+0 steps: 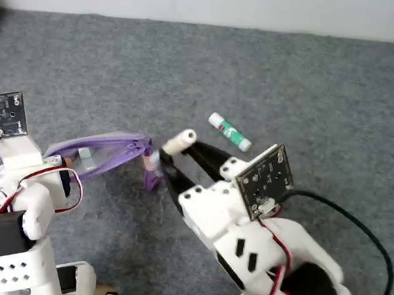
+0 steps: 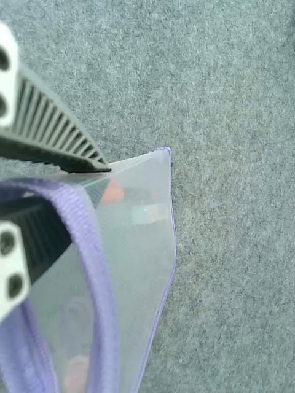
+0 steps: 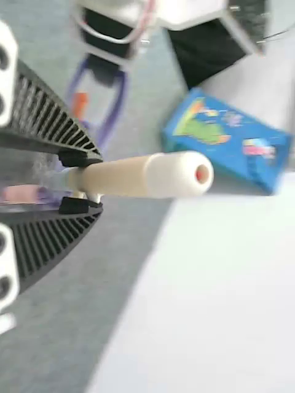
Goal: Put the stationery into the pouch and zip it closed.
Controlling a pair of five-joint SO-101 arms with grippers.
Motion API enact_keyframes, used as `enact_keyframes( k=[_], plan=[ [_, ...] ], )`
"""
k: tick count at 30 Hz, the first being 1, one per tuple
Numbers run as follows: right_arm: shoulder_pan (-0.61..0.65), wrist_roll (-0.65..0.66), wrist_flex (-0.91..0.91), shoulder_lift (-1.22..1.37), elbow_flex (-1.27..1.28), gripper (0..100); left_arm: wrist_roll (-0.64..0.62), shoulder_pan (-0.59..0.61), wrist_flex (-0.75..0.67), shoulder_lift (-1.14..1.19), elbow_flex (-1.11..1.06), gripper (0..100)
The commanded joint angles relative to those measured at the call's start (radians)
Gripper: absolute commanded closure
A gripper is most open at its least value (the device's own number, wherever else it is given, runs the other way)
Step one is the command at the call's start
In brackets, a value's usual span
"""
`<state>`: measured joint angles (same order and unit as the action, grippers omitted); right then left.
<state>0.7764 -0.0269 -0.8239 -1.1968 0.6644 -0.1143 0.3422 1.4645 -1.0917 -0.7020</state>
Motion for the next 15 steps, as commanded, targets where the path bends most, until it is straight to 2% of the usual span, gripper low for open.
enact_keyframes(
  k=[1,8,10,15],
  plan=[
    [0.045,-0.009,0.229,-0.015,0.063,99.1,-0.008,-0.002,-0.017,0.003,0.007,99],
    [0.203,0.031,0.395,-0.012,0.176,99.1,-0.008,-0.002,-0.017,0.006,0.005,99],
    [0.217,0.069,0.427,0.008,0.196,99.1,-0.008,-0.002,-0.017,0.006,0.005,99],
    [0.220,0.072,0.506,0.110,0.199,99.1,-0.008,-0.002,-0.017,0.008,0.005,99]
  ],
)
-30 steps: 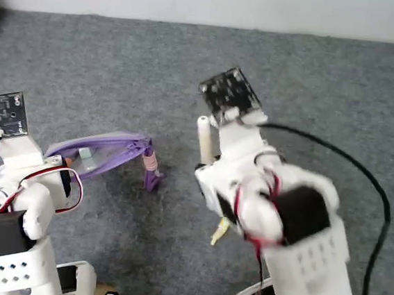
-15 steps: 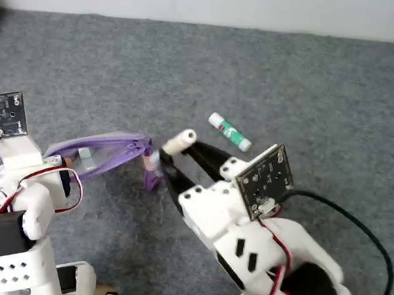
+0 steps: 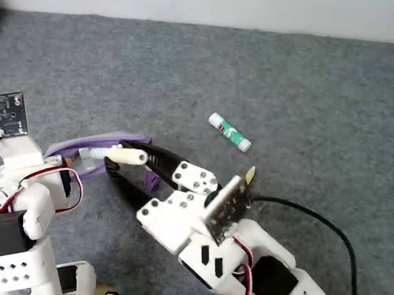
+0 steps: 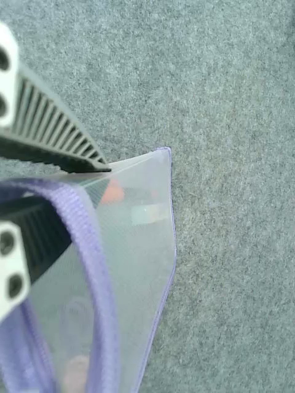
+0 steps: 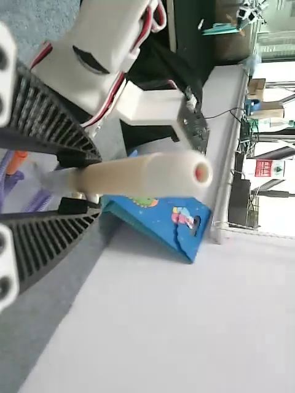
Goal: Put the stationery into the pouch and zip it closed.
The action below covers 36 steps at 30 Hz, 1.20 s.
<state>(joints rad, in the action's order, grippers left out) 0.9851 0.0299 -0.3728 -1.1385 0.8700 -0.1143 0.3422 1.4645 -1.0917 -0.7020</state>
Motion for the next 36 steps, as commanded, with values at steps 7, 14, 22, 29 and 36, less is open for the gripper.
enact_keyframes(
  k=[7,14,22,29,36],
  plan=[
    [0.012,0.018,0.099,0.177,-0.005,98.9,-0.008,0.002,-0.017,0.005,0.005,99],
    [0.012,0.018,-0.012,0.188,-0.008,81.3,-0.008,0.002,-0.017,0.009,0.005,99],
    [-0.028,0.014,-0.255,0.137,-0.160,87.8,-0.008,0.002,-0.018,0.011,0.005,99],
    [-0.240,0.012,-0.573,0.130,-0.284,98.9,-0.008,0.002,-0.018,0.011,0.005,99],
    [-0.469,0.014,-0.746,0.143,-0.275,98.1,-0.008,0.002,-0.018,0.011,0.005,99]
  ],
)
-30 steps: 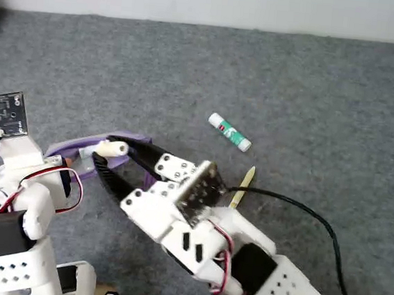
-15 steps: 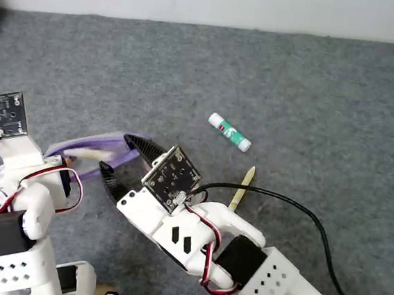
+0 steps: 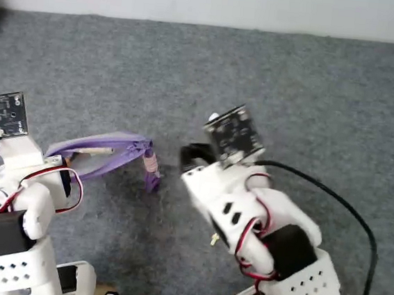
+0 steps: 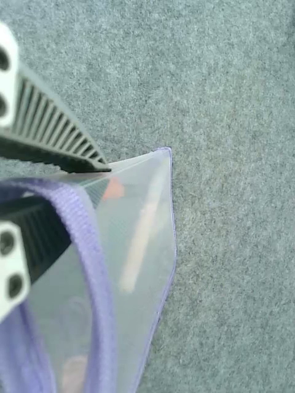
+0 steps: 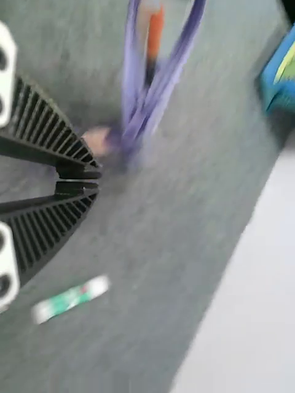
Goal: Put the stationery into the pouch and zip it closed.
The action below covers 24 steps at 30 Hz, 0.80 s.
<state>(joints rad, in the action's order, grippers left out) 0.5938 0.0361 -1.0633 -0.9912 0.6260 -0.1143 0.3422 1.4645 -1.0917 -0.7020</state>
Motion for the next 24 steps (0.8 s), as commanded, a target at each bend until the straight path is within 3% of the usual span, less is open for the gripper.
enact_keyframes(
  k=[1,10,16,24],
  plan=[
    [-0.097,0.008,-0.077,0.007,-0.017,98.0,-0.008,0.002,-0.018,0.011,0.005,99],
    [-0.286,-0.089,-0.051,0.374,0.064,97.9,-0.005,0.000,-0.046,0.006,-0.027,99],
    [-0.297,-0.180,-0.056,0.714,-0.077,97.8,-0.005,0.000,-0.044,0.005,-0.028,99],
    [-0.335,-0.187,-0.056,0.995,-0.261,97.8,-0.005,0.002,-0.040,0.005,-0.025,99]
  ],
)
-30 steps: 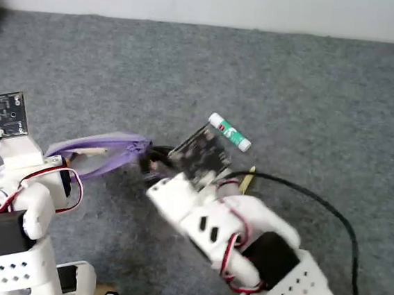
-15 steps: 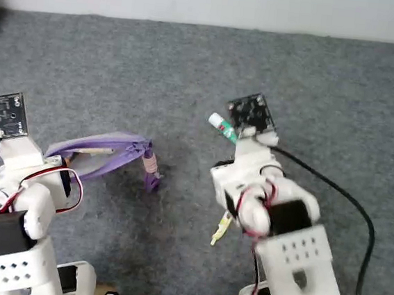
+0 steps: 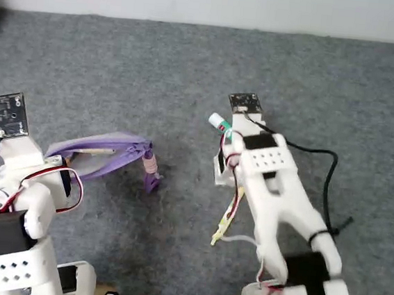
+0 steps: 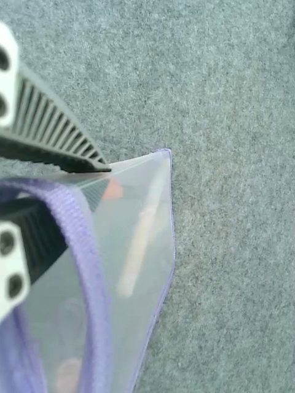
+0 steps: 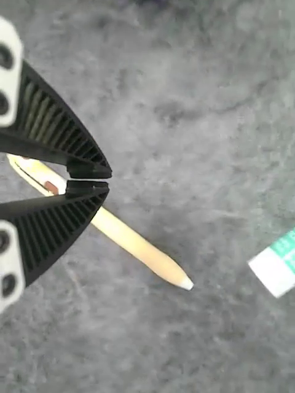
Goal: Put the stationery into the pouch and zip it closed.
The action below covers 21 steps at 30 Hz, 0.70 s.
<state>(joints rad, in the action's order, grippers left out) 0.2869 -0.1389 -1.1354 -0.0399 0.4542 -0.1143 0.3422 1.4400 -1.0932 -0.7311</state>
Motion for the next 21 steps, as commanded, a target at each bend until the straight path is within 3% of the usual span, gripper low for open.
enact_keyframes(
  k=[1,5,10,21],
  plan=[
    [-0.042,-0.012,0.016,0.065,-0.104,97.8,-0.005,0.002,-0.015,0.006,0.004,99],
    [-0.065,-0.012,-0.053,0.113,-0.172,95.5,-0.005,0.002,-0.015,0.006,0.004,99],
    [-0.067,-0.015,-0.128,0.131,-0.215,80.9,-0.005,0.002,-0.020,0.006,0.004,99],
    [-0.070,-0.015,-0.024,0.277,-0.216,83.2,-0.005,0.002,-0.020,0.006,0.002,99]
  ],
)
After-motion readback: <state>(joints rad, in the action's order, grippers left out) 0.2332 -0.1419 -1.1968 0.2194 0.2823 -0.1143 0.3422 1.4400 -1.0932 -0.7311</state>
